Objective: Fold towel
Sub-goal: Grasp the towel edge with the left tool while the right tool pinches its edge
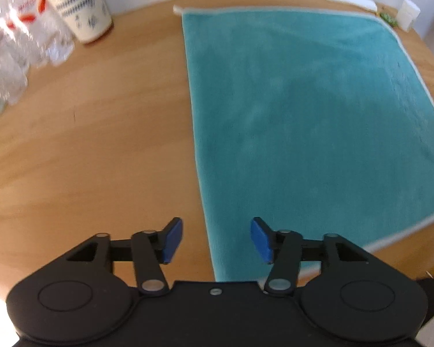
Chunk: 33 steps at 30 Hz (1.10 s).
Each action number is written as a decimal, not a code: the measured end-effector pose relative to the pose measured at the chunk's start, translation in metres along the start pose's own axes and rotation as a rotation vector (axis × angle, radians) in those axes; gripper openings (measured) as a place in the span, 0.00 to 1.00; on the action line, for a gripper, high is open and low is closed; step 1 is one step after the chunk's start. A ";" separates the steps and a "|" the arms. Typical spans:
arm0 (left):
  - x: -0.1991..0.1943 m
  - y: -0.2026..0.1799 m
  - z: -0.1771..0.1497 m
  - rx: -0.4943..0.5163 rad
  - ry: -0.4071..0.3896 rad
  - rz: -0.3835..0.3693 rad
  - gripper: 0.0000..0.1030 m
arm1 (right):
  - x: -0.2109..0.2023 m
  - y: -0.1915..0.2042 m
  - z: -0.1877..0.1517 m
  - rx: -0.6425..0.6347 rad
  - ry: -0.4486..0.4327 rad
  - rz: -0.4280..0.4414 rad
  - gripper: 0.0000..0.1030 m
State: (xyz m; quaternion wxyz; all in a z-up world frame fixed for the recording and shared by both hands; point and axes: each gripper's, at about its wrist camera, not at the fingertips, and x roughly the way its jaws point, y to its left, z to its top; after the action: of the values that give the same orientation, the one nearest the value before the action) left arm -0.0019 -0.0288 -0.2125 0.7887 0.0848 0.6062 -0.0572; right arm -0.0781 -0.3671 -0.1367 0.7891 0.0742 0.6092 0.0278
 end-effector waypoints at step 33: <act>0.001 -0.005 -0.016 0.002 -0.017 -0.127 0.11 | 0.028 -0.002 0.002 0.250 0.066 0.182 0.02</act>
State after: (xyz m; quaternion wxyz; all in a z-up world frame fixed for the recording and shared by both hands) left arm -0.0176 -0.0303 -0.2177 0.7884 0.0462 0.6038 -0.1084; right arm -0.0694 -0.3653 -0.1632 0.7476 0.2256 0.6241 0.0255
